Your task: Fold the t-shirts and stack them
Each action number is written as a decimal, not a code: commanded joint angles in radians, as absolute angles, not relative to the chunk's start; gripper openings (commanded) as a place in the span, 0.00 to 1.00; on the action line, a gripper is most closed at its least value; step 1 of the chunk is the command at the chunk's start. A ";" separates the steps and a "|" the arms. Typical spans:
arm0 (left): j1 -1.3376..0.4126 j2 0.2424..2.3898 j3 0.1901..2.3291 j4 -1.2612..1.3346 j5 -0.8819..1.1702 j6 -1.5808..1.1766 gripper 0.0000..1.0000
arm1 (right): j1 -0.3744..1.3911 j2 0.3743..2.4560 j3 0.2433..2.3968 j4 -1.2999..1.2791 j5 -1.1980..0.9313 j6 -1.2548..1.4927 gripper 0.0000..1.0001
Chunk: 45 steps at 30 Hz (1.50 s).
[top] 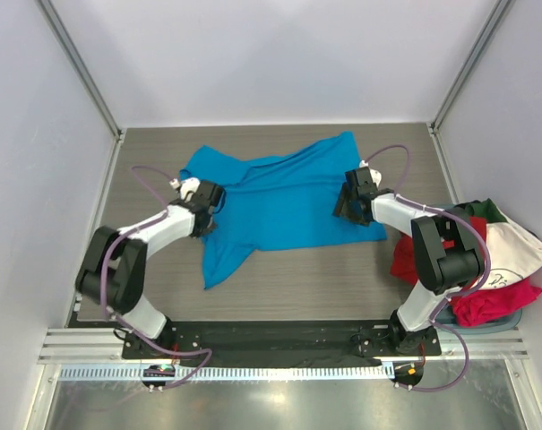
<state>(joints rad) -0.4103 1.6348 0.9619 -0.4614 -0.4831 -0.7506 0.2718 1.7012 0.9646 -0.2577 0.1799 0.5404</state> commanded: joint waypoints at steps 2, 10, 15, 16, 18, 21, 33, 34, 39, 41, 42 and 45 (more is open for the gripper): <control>-0.338 1.459 0.841 -0.477 -0.502 -0.900 0.00 | 0.270 1.698 0.954 -0.202 0.209 0.577 0.63; -0.170 1.370 0.756 -0.514 -0.456 -0.919 0.40 | 0.270 1.660 0.927 -0.195 0.256 0.604 0.62; -0.170 1.336 0.739 -0.515 -0.414 -0.917 0.81 | 0.270 1.605 0.881 -0.153 0.252 0.595 0.62; -0.172 1.322 0.736 -0.518 -0.417 -0.905 0.82 | 0.273 1.598 0.877 -0.150 0.230 0.589 0.62; -0.173 1.278 0.730 -0.526 -0.408 -0.888 0.81 | 0.296 1.582 0.871 -0.127 0.222 0.563 0.62; -0.237 1.195 0.716 -0.522 -0.364 -0.864 0.78 | 0.382 1.560 0.887 -0.115 0.238 0.511 0.60; -0.440 1.049 0.637 -0.693 -0.212 -1.023 0.70 | 0.523 1.568 0.887 0.041 -0.032 0.469 0.53; -0.443 1.014 0.620 -0.699 -0.200 -1.043 0.68 | 0.531 1.571 0.885 0.054 -0.049 0.469 0.53; -0.448 0.901 0.565 -0.716 -0.157 -1.098 0.66 | 0.566 1.612 0.893 0.133 -0.251 0.462 0.54; -0.448 0.885 0.560 -0.692 -0.103 -1.069 0.66 | 0.590 1.658 0.916 0.166 -0.333 0.478 0.54; -0.448 0.891 0.563 -0.677 -0.089 -1.056 0.66 | 0.595 1.673 0.925 0.179 -0.366 0.486 0.54; -0.446 0.946 0.598 -0.686 -0.058 -1.005 0.65 | 0.632 1.750 0.975 0.222 -0.497 0.515 0.54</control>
